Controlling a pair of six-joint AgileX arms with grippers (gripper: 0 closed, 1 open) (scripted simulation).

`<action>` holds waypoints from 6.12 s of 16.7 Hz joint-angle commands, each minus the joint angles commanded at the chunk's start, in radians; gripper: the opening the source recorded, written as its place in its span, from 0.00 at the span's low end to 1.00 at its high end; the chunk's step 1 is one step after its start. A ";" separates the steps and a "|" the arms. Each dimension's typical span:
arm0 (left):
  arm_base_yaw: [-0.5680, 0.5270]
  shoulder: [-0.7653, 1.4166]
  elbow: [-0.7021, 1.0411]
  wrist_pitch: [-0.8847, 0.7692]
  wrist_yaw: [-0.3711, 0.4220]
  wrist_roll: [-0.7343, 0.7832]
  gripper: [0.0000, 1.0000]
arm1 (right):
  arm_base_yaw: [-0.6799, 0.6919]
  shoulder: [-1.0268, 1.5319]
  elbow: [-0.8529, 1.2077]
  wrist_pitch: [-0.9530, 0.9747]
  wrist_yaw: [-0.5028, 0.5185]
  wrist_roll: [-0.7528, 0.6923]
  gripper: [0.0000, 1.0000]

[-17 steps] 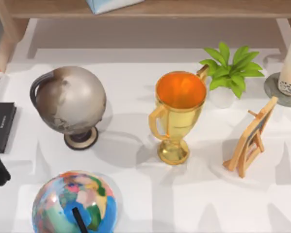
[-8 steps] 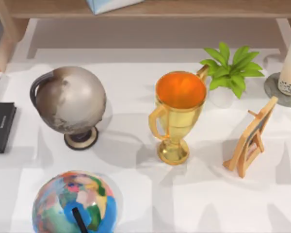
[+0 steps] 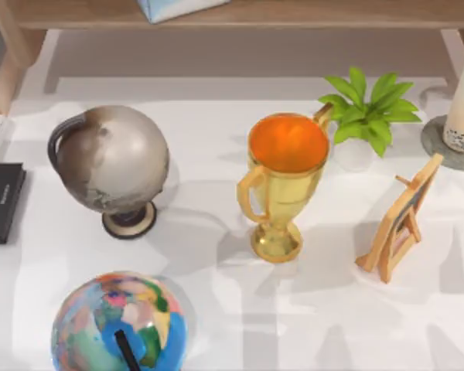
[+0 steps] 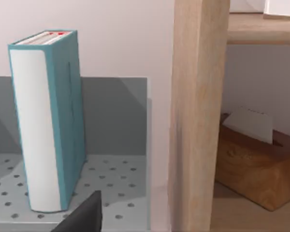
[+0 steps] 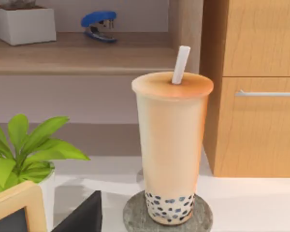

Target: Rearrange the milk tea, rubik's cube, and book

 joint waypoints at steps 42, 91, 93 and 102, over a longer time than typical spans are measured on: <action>0.161 1.134 0.842 0.244 0.182 -0.003 0.17 | 0.000 0.000 0.000 0.000 0.000 0.000 1.00; 0.309 0.679 -0.329 0.394 0.259 1.849 0.00 | 0.000 0.000 0.000 0.000 0.000 0.000 1.00; 0.309 0.692 -0.352 0.412 0.258 1.871 0.00 | 0.000 0.000 0.000 0.000 0.000 0.000 1.00; 0.318 0.656 -0.336 0.436 0.247 1.867 0.00 | 0.000 0.000 0.000 0.000 0.000 0.000 1.00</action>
